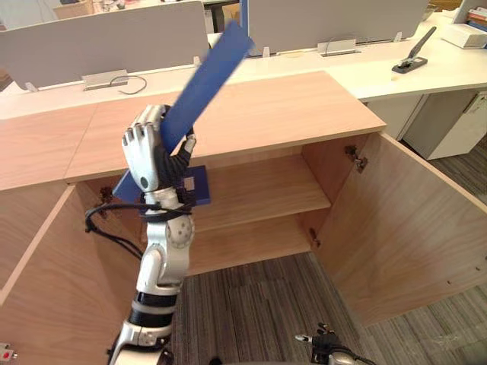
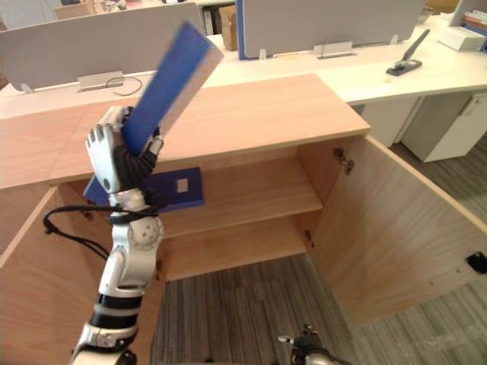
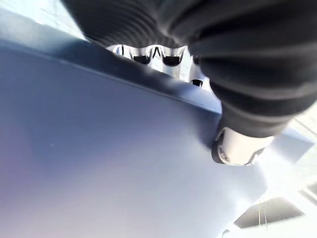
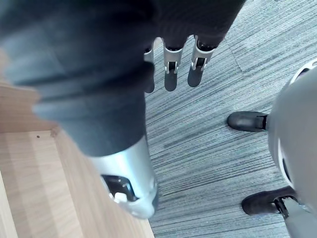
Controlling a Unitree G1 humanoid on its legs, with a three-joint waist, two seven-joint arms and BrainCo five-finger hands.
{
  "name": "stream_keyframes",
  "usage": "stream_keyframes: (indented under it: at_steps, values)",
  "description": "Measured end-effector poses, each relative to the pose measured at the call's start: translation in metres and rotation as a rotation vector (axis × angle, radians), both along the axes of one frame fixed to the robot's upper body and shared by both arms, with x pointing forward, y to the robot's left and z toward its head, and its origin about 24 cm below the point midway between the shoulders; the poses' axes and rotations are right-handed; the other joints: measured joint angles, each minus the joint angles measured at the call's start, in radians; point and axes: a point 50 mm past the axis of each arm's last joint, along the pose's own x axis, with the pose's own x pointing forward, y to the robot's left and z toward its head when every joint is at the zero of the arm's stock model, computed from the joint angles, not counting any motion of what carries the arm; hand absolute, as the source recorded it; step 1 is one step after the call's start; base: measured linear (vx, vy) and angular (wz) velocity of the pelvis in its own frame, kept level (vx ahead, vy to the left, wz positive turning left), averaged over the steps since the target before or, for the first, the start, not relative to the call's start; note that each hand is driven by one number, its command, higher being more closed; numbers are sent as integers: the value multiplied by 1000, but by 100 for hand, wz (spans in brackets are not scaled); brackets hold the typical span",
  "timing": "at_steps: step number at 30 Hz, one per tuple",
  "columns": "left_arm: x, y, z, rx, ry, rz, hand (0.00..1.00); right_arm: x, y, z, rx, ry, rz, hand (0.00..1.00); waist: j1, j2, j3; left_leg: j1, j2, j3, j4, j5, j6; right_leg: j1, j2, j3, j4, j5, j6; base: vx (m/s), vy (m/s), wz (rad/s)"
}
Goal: Walk over to the cabinet, pick up the folder, carry it to the office cabinet, place the folder inside the office cabinet, then close the office cabinet door
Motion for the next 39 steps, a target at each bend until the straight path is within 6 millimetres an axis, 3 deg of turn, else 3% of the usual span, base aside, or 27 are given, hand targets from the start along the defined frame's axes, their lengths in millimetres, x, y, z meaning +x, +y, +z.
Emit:
stream_keyframes:
  at_steps: [3,7,14,16,19,26,31,33,35,39]
  values:
    - [-21,20,-2,-244,-59,-57,100,2,3,1,12,-20,3,0,11,8,-5,-1,7,-1,0,2,3,-10,0,0,17,-6,-2,-43,-6,0]
    - [-49,35,-7,-364,-96,-89,100,14,14,8,35,-100,42,0,23,7,-5,-3,5,-3,-1,5,7,-14,-1,-1,23,-6,-1,-45,10,1]
    - [-104,58,15,-566,-397,-357,100,73,37,56,132,-465,54,0,36,6,-6,-7,4,-15,0,10,10,-14,-3,-12,25,-6,-1,-26,8,5]
    - [-112,65,16,-623,-468,-404,100,81,40,67,154,-531,34,0,36,5,-8,-16,4,-28,0,16,11,-16,-4,-25,24,-6,-1,-27,-4,17]
    - [-117,73,9,-709,-482,-448,100,91,43,81,194,-610,12,0,37,4,-7,-17,4,-31,0,18,11,-16,-3,-28,25,-6,-1,-20,2,4]
    - [-116,80,-12,-843,-381,-513,100,116,55,147,392,-946,-9,0,38,-4,-4,-16,5,-31,0,19,12,-16,-3,-28,28,-6,-1,-23,7,0]
    - [-102,78,-27,-858,-244,-494,100,143,63,213,549,-1220,64,0,38,-19,4,-13,6,-29,0,21,13,-17,-3,-26,34,-5,-1,-13,4,-1]
    - [-96,74,-34,-845,-172,-491,100,159,74,256,653,-1381,160,0,39,-24,6,-12,7,-25,0,22,13,-20,-4,-23,40,-5,-1,-32,12,-4]
    - [-92,71,-38,-843,-128,-494,100,165,86,281,731,-1464,218,0,41,-25,7,-12,7,-24,0,23,14,-21,-4,-22,41,-5,-2,-17,6,-1]
    - [-84,62,-45,-792,-31,-480,100,171,115,309,863,-1506,375,0,46,-25,7,-9,7,-22,0,23,14,-20,-4,-20,43,-5,-2,0,0,0]
